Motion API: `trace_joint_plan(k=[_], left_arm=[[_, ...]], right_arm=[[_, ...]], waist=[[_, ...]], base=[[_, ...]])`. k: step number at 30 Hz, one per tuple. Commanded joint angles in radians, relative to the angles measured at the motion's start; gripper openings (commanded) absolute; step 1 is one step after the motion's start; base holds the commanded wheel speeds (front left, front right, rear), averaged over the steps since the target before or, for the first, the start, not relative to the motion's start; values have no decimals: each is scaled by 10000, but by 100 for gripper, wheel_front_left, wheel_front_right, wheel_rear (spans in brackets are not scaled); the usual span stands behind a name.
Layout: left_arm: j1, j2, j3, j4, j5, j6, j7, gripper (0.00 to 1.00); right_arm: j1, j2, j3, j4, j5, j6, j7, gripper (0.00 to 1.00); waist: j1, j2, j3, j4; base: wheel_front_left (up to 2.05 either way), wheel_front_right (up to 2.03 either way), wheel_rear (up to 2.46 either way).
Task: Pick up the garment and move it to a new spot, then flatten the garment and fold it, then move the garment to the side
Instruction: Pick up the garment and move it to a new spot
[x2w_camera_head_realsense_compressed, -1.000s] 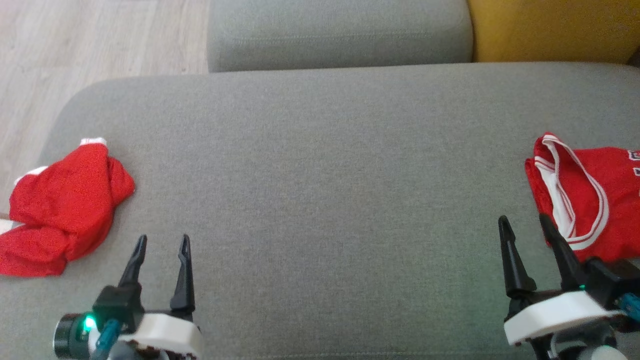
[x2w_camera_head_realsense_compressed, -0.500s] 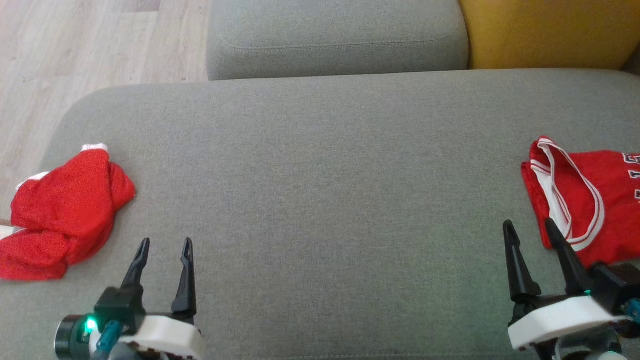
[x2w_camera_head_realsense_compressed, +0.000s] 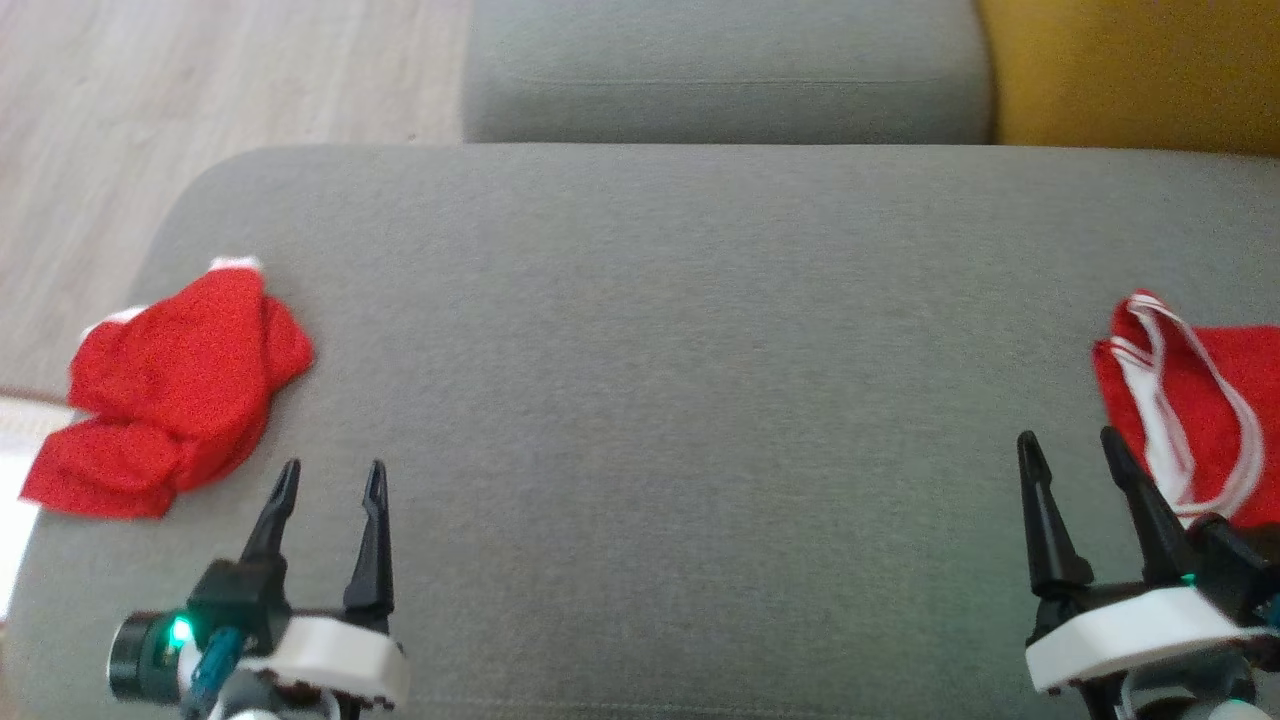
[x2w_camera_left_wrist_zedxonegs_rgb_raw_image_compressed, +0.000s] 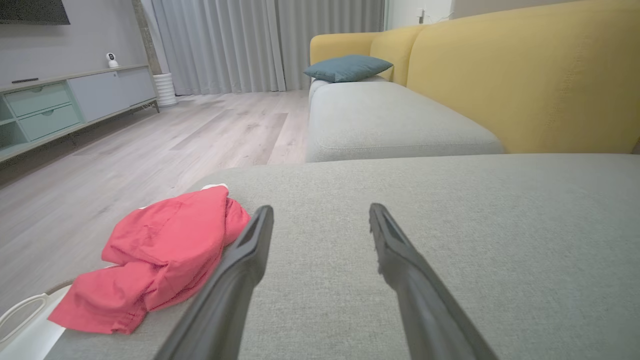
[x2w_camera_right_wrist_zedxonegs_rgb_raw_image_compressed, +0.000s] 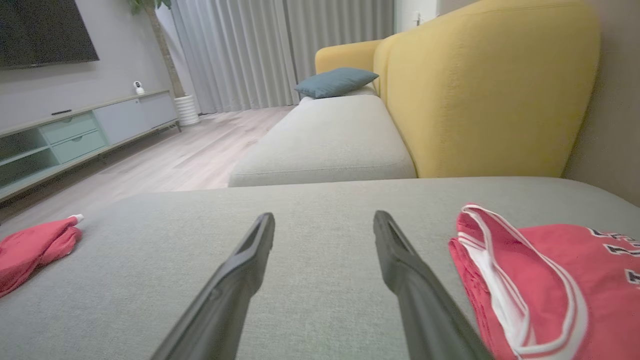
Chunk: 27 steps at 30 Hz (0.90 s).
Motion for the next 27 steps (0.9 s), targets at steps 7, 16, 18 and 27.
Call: trace_joint_plan(k=[7,16,18,27], left_arm=[[-1304,22,366,-85,-136,-121,-242,100],[-1537,-68,613,269,-218,-242,-313,100],[-1554,-84,648,254,-208,-252,-314,100],[-1751,-330,1031,102,-99,-374,-318,100]], right_arm=[[-566,-59,425,-668,-234,35,225,100],[-769,-59,675,-764,-357,35,428,100],[-792,-59,687,-785,-395,35,448,100],[-1050,-59,721,-979,-549,35,672,100]], waist=[[1,-1,329,1642],[1,-1,395,2903],[1,-1,423,2994],[1,-1,960,3274]], base=[[0,0,0],[0,0,0],[0,0,0],[0,0,0]])
